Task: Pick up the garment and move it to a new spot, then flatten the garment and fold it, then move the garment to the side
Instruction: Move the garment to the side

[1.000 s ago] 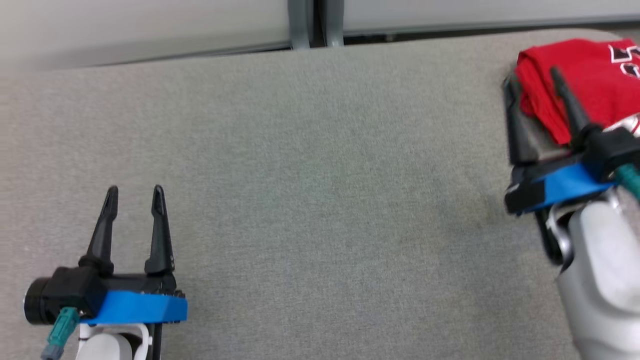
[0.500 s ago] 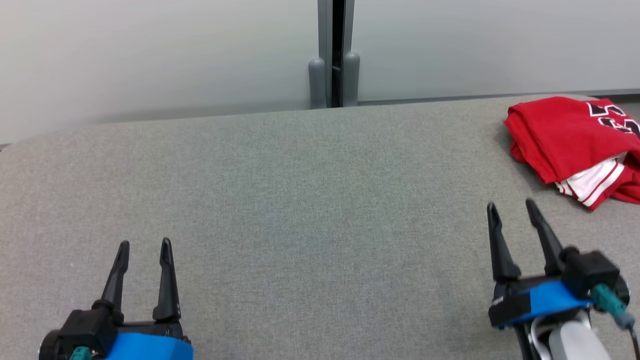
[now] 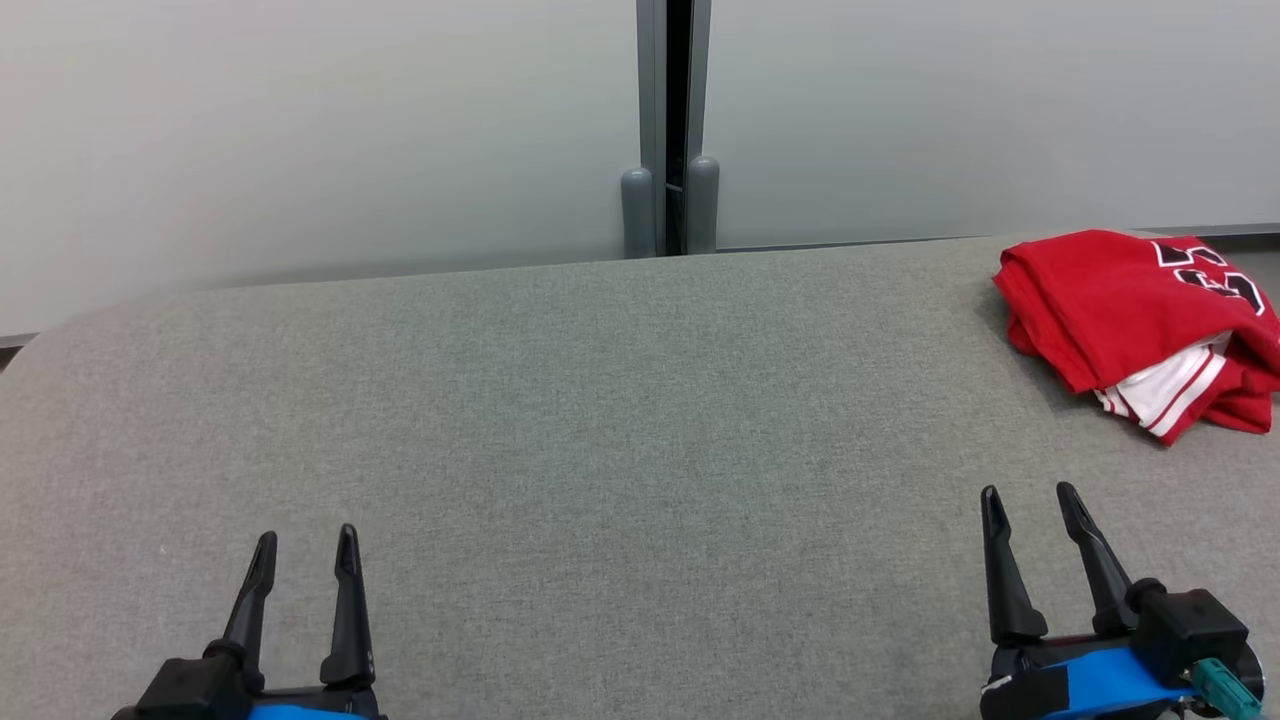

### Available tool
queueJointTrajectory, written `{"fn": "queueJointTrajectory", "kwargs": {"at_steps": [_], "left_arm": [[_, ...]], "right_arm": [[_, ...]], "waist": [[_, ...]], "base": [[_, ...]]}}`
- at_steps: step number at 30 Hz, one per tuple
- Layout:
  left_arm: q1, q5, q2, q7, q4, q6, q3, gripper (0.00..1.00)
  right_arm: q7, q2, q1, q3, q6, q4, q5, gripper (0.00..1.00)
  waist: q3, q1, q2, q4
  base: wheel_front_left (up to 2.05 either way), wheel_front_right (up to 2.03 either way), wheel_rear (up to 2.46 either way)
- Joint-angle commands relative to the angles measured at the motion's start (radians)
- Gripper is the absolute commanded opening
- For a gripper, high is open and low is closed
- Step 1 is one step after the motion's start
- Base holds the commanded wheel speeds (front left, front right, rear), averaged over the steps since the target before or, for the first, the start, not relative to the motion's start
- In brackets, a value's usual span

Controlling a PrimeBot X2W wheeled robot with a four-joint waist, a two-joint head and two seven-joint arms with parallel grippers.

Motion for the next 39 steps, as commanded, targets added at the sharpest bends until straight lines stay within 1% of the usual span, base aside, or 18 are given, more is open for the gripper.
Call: {"fn": "queueJointTrajectory", "kwargs": {"at_steps": [1, 13, 14, 19, 32, 33, 39], "left_arm": [[0.014, -0.003, 0.004, 0.001, 0.002, 0.005, -0.001, 1.00], [0.020, 0.000, 0.004, 0.001, 0.004, 0.010, 0.001, 1.00], [0.010, 0.000, 0.000, 0.000, 0.004, 0.007, 0.000, 0.00], [0.023, -0.010, -0.007, 0.004, 0.047, 0.008, 0.002, 0.00], [-0.002, -0.256, -0.005, 0.070, 0.055, -0.013, 0.026, 0.00], [-0.005, -0.291, -0.005, 0.079, 0.055, -0.016, 0.028, 0.00], [-0.013, -0.390, -0.004, 0.104, 0.057, -0.025, 0.037, 0.00]], "right_arm": [[-0.005, 0.006, 0.017, -0.003, 0.000, -0.006, -0.009, 1.00], [-0.005, 0.014, 0.021, 0.004, 0.000, 0.005, -0.015, 1.00], [0.000, 0.010, 0.012, 0.003, 0.000, 0.004, -0.012, 0.00], [0.006, 0.010, 0.022, 0.003, 0.000, 0.043, -0.003, 0.00], [0.072, 0.014, 0.000, -0.016, 0.000, 0.046, 0.258, 0.00], [0.080, 0.014, -0.003, -0.019, 0.000, 0.047, 0.295, 0.00], [0.106, 0.015, -0.012, -0.025, 0.000, 0.048, 0.401, 0.00]], "waist": [[-0.005, 0.0001, -0.0001, -0.001], [-0.012, 0.0001, -0.0001, -0.001], [-0.012, 0.0001, -0.0001, -0.001], [-0.013, 0.0002, -0.0001, 0.000], [-0.013, 0.0002, -0.0001, 0.004], [-0.013, 0.0002, -0.0001, 0.005], [-0.013, 0.0001, -0.0001, 0.007]], "base": [[0.00, 0.00, 0.00], [0.00, 0.00, 0.00], [0.00, 0.00, 0.00], [0.00, 0.00, 0.00], [0.00, 0.00, 0.00], [0.00, 0.00, 0.00], [0.00, 0.00, 0.00]]}}
